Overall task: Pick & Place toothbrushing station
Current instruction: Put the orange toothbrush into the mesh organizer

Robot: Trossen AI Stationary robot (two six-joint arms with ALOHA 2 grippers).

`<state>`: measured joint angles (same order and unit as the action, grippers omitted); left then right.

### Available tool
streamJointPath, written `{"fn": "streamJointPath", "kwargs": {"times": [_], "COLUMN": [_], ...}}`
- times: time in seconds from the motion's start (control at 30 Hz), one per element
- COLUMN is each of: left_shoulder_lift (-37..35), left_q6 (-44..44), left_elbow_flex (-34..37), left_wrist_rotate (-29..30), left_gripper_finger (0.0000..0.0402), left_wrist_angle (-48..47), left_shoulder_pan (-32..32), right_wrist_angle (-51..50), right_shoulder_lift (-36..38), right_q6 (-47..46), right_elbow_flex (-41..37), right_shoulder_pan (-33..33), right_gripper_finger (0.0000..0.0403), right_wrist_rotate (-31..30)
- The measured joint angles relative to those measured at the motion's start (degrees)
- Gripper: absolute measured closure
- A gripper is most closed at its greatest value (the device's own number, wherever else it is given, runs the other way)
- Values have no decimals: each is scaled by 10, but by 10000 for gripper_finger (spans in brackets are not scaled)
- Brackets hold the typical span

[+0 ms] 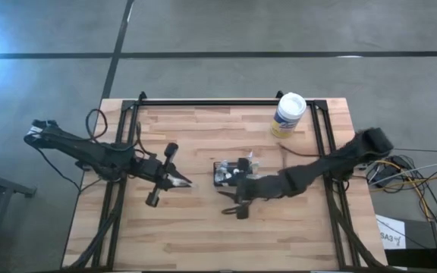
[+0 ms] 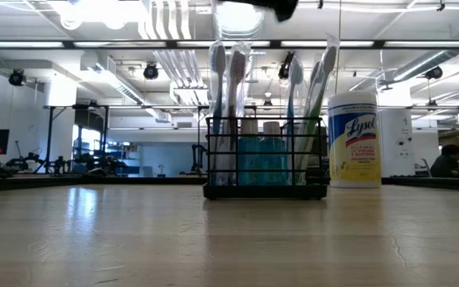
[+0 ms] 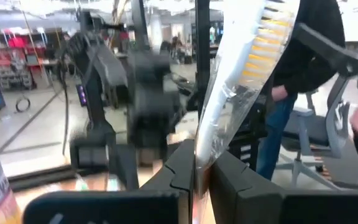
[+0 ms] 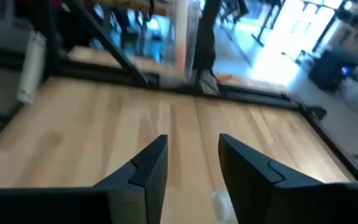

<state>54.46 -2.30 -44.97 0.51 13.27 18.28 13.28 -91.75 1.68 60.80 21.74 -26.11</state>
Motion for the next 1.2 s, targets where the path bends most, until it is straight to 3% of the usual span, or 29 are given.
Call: {"fn": "streamJointPath", "kwargs": {"times": [0.17,0.33,0.43,0.9,1.2], "left_shoulder_lift": [67,177,240,446,492], "left_q6": [16,25,1,-144,-116], "left_elbow_flex": [4,-14,-37,-209,-230], "left_wrist_rotate": [0,-16,15,128,209], "left_gripper_finger": [376,376,376,376,376], "left_wrist_angle": [29,141,179,199,209], "left_shoulder_pan": [0,0,0,-27,-57], "right_wrist_angle": [26,36,69,97,97], "right_shoulder_lift": [104,202,243,376,389], "right_q6": [51,45,45,-7,-17], "right_elbow_flex": [-52,-114,-163,-313,-336], "right_shoulder_pan": [32,31,33,32,39], "right_gripper_finger": [283,350,387,394,394], "right_wrist_rotate": [2,-1,0,-2,1]}}
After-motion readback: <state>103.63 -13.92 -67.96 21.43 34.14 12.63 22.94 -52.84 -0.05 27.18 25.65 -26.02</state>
